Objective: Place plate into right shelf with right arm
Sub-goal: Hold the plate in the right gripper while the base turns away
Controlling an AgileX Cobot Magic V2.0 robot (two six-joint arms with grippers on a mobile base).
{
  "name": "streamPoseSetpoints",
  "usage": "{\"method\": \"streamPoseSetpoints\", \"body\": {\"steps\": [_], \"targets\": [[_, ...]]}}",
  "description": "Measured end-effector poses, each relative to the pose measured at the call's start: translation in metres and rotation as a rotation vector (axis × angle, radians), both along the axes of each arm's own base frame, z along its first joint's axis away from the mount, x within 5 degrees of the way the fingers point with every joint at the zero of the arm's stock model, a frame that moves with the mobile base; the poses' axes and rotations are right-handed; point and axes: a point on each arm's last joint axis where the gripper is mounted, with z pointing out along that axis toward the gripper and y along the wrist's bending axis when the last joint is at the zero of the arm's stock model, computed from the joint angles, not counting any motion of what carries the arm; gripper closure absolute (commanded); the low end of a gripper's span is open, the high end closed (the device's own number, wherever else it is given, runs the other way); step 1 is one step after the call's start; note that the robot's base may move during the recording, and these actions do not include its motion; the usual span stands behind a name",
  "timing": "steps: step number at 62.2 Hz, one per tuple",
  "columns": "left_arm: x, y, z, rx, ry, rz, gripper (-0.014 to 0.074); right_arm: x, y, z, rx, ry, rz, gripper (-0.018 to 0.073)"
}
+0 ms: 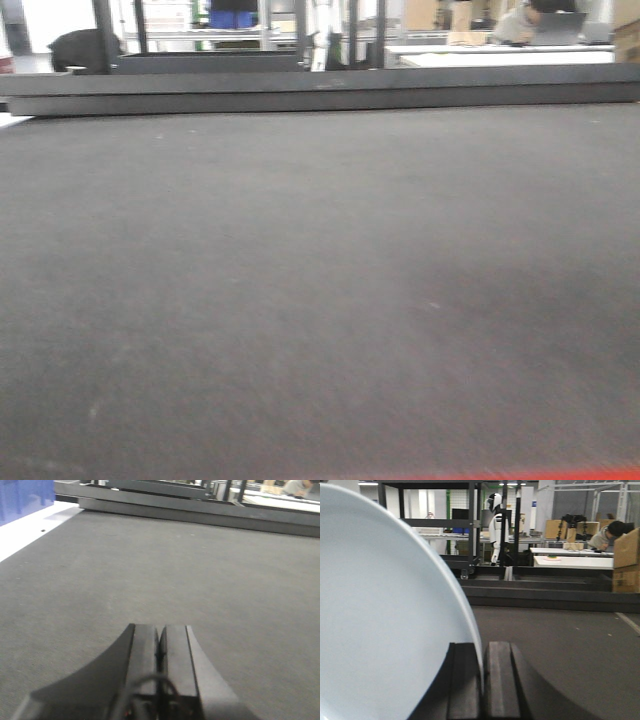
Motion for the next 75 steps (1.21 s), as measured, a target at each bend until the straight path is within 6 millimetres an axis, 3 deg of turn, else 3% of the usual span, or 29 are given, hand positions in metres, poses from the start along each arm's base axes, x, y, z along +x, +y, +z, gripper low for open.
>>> {"method": "streamPoseSetpoints", "body": {"steps": [75], "targets": [[0.0,0.0,0.0,0.0,0.0,0.0,0.0724,0.0,0.0,0.0,0.0,0.0,0.0,0.0503]]}}
